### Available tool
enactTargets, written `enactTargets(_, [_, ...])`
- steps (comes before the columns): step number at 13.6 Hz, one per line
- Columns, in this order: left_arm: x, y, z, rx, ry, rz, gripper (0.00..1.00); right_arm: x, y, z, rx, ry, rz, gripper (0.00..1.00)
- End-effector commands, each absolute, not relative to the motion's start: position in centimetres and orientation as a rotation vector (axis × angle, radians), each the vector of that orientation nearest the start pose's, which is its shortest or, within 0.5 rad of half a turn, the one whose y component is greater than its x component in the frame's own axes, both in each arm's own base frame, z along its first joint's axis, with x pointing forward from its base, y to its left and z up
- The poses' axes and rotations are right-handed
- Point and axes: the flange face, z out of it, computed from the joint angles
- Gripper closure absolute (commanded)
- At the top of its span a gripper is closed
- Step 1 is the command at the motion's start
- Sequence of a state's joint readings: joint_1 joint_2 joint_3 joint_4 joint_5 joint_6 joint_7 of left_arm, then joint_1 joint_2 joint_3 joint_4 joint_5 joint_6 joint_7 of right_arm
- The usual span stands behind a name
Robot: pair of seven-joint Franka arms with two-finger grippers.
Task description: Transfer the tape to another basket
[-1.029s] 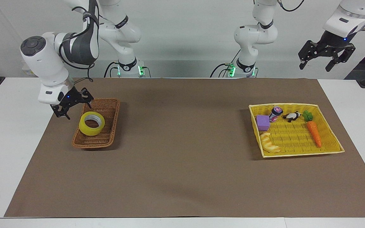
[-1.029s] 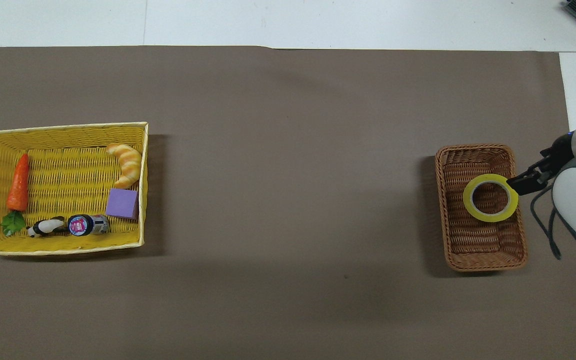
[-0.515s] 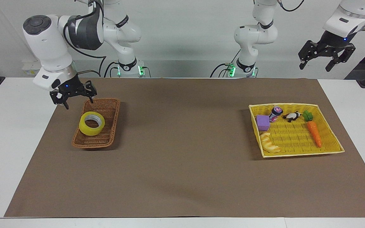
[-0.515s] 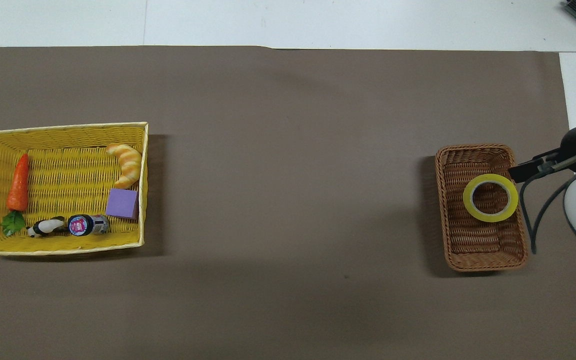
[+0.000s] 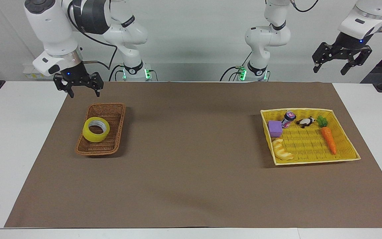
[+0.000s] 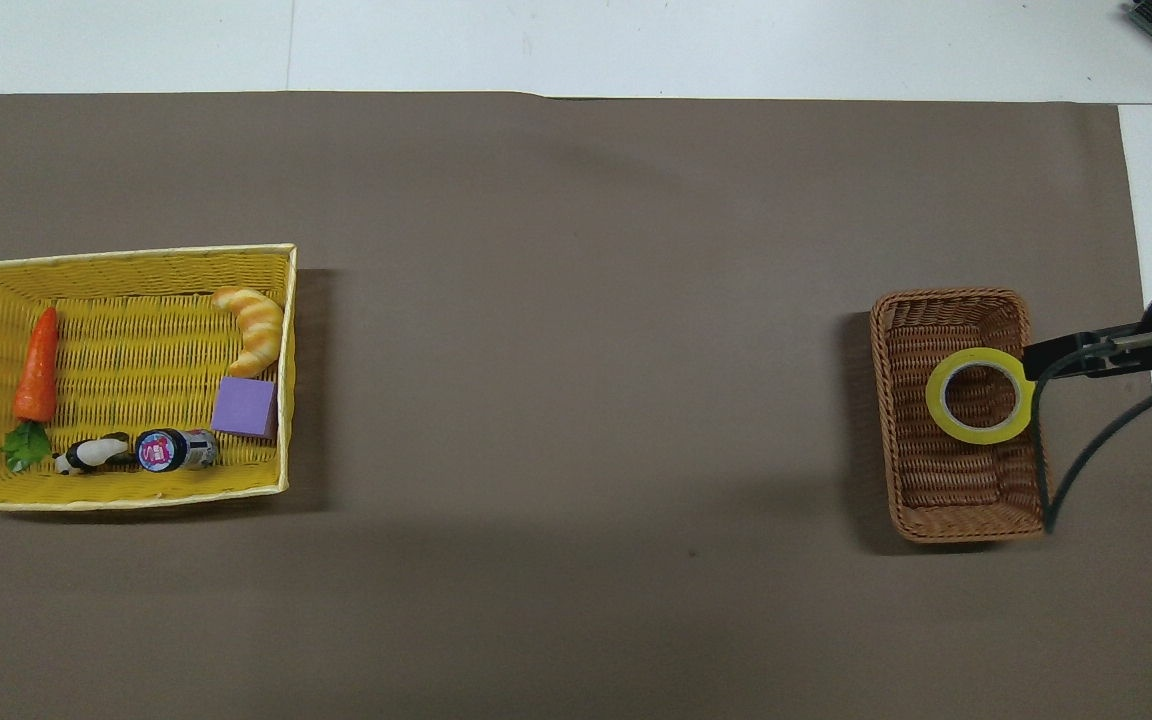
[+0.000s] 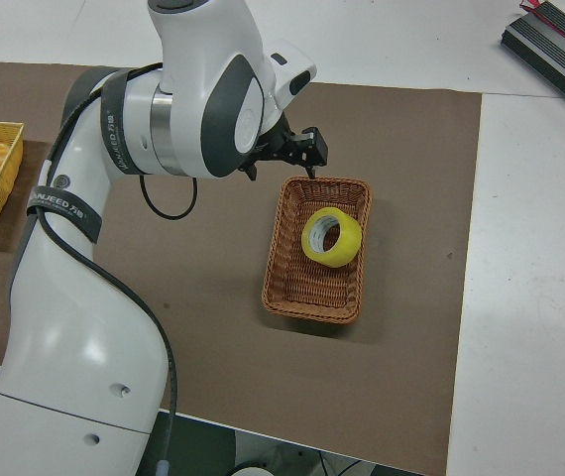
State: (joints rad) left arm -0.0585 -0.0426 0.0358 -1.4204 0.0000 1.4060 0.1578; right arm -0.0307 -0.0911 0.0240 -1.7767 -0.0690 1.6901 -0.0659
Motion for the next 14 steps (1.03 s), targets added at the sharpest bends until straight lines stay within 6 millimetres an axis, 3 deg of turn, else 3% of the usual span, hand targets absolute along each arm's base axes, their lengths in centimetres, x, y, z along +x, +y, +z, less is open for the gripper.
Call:
enactTargets(1, [51.3, -0.8, 70.2, -3.112, 0.285, -0.034, 0.0, 52.8, 0.1, 61.7, -3.176, -0.024, -0.005, 0.0])
enactTargets(7, [51.3, -0.8, 70.2, -3.112, 0.287, -0.034, 0.0, 53.9, -0.7, 65.3, -3.155, 0.009, 0.022, 0.0])
enactTargets(14, [51.3, -0.8, 70.2, -3.112, 0.285, -0.034, 0.0, 54.1, -0.6, 65.7, -3.111, 0.061, 0.003, 0.0])
